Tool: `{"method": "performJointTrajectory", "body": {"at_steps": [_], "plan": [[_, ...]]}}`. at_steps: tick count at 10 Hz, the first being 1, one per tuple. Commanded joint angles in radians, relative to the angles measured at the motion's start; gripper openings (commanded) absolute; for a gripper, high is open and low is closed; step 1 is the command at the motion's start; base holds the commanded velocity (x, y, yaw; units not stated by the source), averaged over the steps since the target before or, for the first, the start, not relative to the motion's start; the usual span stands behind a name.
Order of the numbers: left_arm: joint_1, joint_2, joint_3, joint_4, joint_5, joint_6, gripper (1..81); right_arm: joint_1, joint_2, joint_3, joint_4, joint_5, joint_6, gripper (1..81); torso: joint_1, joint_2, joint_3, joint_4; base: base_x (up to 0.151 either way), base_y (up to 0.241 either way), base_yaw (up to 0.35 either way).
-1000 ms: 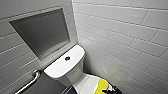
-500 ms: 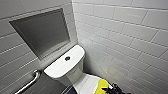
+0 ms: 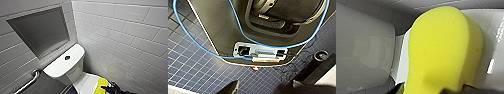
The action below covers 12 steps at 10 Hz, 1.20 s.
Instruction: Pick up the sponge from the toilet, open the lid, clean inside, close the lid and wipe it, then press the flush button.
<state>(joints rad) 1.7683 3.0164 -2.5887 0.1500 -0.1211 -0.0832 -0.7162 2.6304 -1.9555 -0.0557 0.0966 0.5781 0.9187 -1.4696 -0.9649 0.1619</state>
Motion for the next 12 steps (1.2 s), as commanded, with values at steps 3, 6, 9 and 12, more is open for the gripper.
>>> {"method": "performJointTrajectory", "body": {"at_steps": [3, 6, 9, 12], "plan": [[0.047, -0.003, 0.001, -0.012, 0.090, -0.001, 81.1, 0.134, -0.004, 0.017, -0.007, -0.021, 0.003, 81.1, 0.000, 0.001, -0.040, 0.000, 0.000, 0.000, 0.000], [0.047, -0.002, 0.001, -0.010, 0.090, -0.001, 81.1, 0.134, 0.009, 0.002, -0.025, -0.021, 0.002, 81.1, 0.001, 0.001, -0.048, 0.000, 0.000, 0.000, 0.000], [0.047, -0.003, 0.001, -0.018, 0.093, -0.001, 81.1, 0.103, 0.085, -0.058, -0.068, -0.020, 0.002, 81.1, 0.001, 0.001, -0.049, 0.000, 0.000, 0.000, 0.000], [0.047, -0.005, 0.001, -0.024, 0.097, -0.001, 81.1, 0.082, 0.133, -0.123, -0.095, -0.020, 0.002, 81.1, 0.001, 0.001, -0.048, 0.000, 0.000, 0.000, 0.000]]}}
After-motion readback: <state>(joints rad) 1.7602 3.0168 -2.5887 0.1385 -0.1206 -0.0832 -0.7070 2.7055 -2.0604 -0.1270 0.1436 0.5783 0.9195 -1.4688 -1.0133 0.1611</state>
